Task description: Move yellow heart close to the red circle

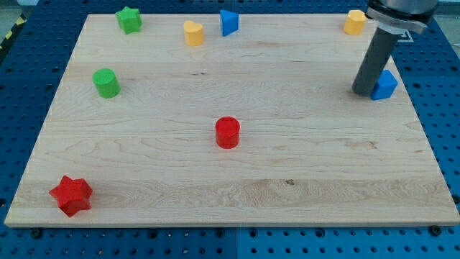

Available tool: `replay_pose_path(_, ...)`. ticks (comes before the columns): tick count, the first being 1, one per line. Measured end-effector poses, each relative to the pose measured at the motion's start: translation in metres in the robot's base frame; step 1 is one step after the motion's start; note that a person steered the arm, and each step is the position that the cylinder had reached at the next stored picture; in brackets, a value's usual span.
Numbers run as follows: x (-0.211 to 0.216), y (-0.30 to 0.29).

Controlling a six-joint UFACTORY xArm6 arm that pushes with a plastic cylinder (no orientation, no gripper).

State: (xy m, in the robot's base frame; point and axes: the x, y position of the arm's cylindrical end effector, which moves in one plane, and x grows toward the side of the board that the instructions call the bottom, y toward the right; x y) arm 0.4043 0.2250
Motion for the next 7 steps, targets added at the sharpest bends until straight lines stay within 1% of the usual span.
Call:
replay_pose_path(1,0.005,0.0)
replay_pose_path(2,0.005,-0.071)
replay_pose_path(3,-0.008,-0.177)
replay_pose_path(4,-0.039,-0.276)
replay_pose_path(5,-0.092,-0.334)
replay_pose_path(6,-0.102,-0.335)
replay_pose_path(7,-0.102,-0.352)
